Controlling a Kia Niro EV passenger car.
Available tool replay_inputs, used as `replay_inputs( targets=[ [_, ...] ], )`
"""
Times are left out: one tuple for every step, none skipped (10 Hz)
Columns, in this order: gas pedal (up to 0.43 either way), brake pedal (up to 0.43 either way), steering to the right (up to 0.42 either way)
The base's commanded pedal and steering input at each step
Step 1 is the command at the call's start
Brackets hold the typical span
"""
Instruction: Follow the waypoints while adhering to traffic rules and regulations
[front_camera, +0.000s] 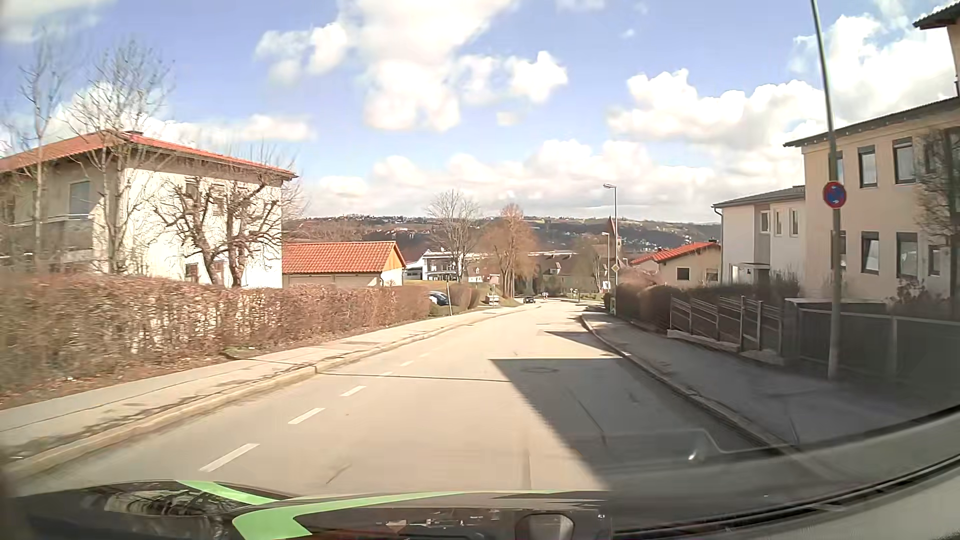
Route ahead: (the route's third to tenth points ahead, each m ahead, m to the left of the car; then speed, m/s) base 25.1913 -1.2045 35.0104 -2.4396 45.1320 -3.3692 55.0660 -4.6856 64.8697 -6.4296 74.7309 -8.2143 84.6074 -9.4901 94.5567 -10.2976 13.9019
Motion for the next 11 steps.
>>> replay_inputs(
  targets=[
    [0.000,0.000,0.034],
    [0.000,0.000,0.034],
    [0.000,0.000,0.029],
    [0.000,0.000,0.026],
    [0.000,0.000,0.025],
    [0.000,0.000,0.024],
    [0.000,0.000,0.023],
    [0.000,0.000,0.018],
    [0.000,0.000,0.018],
    [0.000,0.000,0.018],
    [0.000,0.024,0.018]
  ],
)
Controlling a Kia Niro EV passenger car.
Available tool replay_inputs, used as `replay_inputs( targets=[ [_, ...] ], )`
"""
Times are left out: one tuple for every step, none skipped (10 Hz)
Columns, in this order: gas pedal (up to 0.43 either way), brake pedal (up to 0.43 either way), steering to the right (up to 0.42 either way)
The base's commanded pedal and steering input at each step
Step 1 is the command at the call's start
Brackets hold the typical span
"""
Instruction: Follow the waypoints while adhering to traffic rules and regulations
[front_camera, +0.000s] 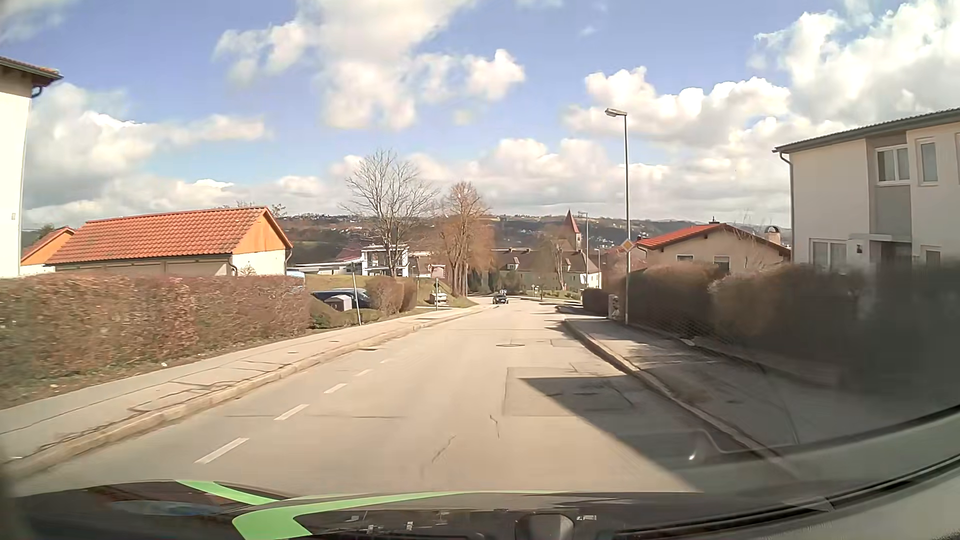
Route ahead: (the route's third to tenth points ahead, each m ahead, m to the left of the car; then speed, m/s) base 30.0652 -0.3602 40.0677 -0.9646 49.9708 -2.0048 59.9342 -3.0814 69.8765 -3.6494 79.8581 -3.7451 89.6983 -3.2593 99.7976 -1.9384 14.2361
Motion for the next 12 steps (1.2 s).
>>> replay_inputs(
  targets=[
    [0.000,0.030,0.018],
    [0.000,0.000,0.018],
    [0.000,0.000,0.018],
    [0.000,0.012,0.019],
    [0.000,0.024,0.018],
    [0.000,0.037,0.018],
    [0.000,0.043,0.017],
    [0.000,0.055,0.014],
    [0.000,0.061,0.014],
    [0.000,0.061,0.015],
    [0.000,0.061,0.019],
    [0.000,0.055,0.019]
  ],
)
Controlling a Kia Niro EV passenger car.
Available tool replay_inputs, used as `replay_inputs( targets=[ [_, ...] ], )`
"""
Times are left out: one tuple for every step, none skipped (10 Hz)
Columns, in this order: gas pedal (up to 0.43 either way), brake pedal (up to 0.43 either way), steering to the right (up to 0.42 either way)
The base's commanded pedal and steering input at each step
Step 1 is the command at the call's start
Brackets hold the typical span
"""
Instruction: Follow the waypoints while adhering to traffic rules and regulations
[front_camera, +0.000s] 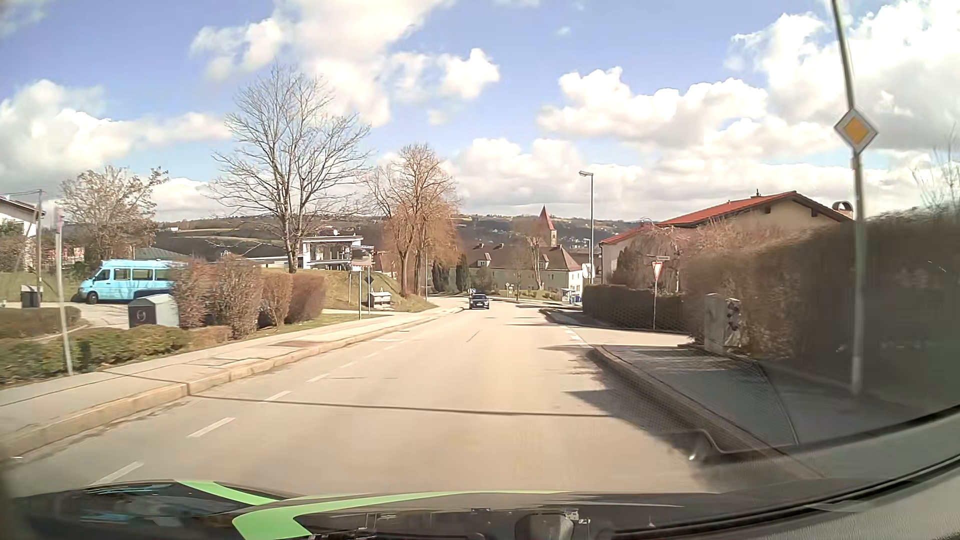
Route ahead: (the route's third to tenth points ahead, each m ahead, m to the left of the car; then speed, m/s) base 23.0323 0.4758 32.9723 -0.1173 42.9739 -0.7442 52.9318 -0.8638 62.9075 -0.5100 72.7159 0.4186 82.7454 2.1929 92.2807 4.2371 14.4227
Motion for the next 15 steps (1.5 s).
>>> replay_inputs(
  targets=[
    [0.000,0.055,0.019],
    [0.000,0.049,0.018],
    [0.000,0.024,0.018],
    [0.000,0.000,0.018],
    [0.000,0.000,0.016],
    [0.000,0.000,0.012],
    [0.000,0.000,0.008],
    [0.000,0.000,0.006],
    [0.000,0.000,0.006],
    [0.000,0.000,0.006],
    [0.000,0.000,0.006],
    [0.000,0.000,0.006],
    [0.000,0.000,0.006],
    [0.000,0.000,0.006],
    [0.000,0.000,0.005]
  ],
)
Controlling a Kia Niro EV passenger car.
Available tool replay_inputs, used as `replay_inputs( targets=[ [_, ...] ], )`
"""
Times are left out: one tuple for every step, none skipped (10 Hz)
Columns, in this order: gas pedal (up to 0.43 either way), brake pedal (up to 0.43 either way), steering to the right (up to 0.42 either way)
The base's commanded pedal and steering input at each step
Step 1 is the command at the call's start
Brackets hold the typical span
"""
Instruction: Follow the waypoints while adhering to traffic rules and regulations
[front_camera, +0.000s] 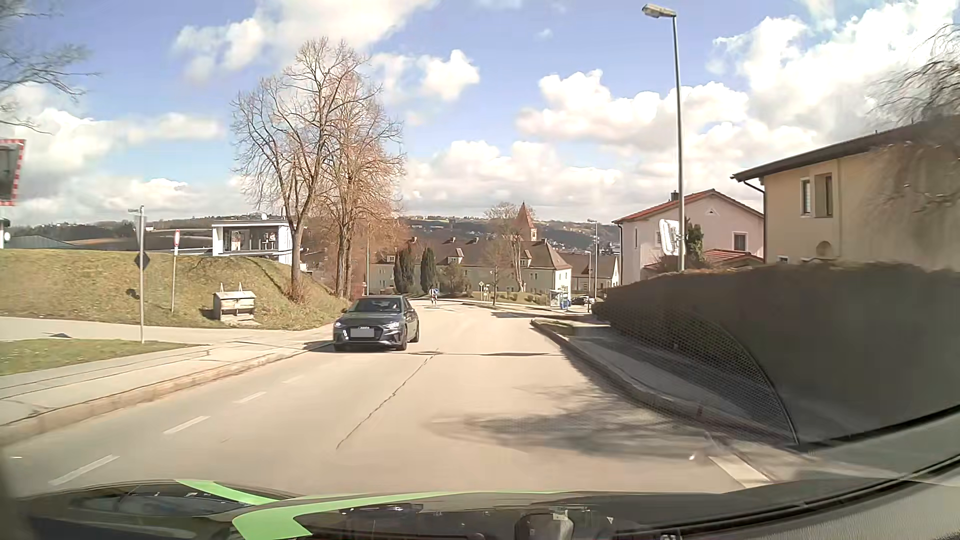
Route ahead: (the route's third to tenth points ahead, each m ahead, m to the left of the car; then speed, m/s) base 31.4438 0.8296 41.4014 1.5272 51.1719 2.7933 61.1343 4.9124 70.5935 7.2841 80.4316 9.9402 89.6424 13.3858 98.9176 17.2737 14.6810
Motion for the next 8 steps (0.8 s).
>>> replay_inputs(
  targets=[
    [0.000,0.000,0.003],
    [0.000,0.000,0.003],
    [0.000,0.000,0.003],
    [0.000,0.000,0.003],
    [0.000,0.000,0.003],
    [0.000,0.000,0.002],
    [0.000,0.018,0.001],
    [0.000,0.049,0.001]
  ],
)
